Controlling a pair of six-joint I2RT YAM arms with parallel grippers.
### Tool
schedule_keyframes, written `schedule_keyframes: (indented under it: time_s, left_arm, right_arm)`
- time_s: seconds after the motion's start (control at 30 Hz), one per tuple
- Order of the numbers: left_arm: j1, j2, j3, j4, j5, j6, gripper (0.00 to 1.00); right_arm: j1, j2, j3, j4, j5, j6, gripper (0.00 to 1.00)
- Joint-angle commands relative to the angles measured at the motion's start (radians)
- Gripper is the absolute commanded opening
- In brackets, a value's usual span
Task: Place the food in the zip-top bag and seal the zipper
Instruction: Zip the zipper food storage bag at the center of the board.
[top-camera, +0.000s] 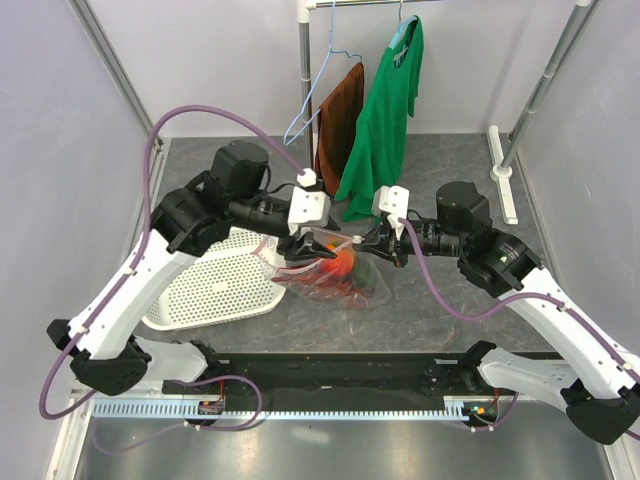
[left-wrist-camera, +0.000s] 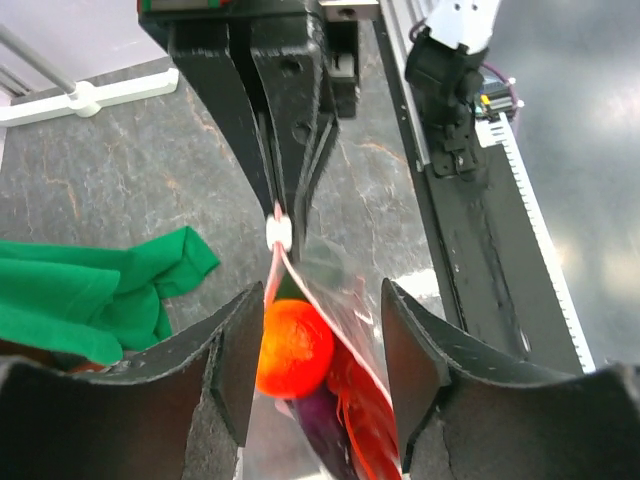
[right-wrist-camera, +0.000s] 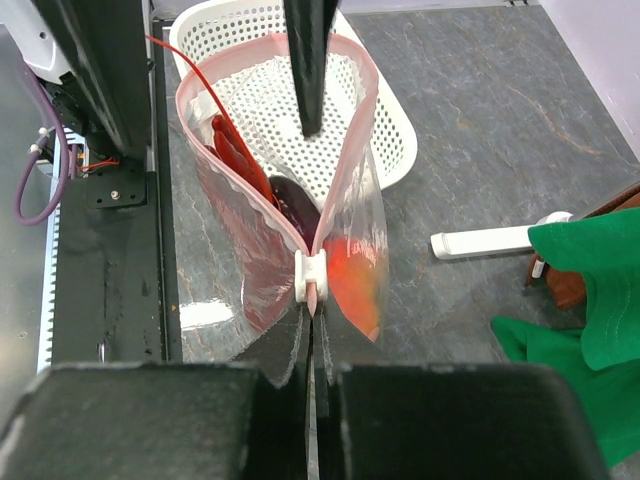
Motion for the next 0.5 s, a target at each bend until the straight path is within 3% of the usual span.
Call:
schedule_keyframes:
  time_s: [0.0,0.47]
  left_arm:
    - [-0.066,0.023,-0.029,0.179,-0.14,-0.133,0.58]
    - [-0.149,0.097,-0.018,0.21,-0.236,-0.152,0.53]
  right_arm:
    - [0.0,-0.027,0.009,0.068,-0.025,-0.008,0.0]
    - [0.0,-0.039,0.0,0.079,-0.023,-0.003,0.0]
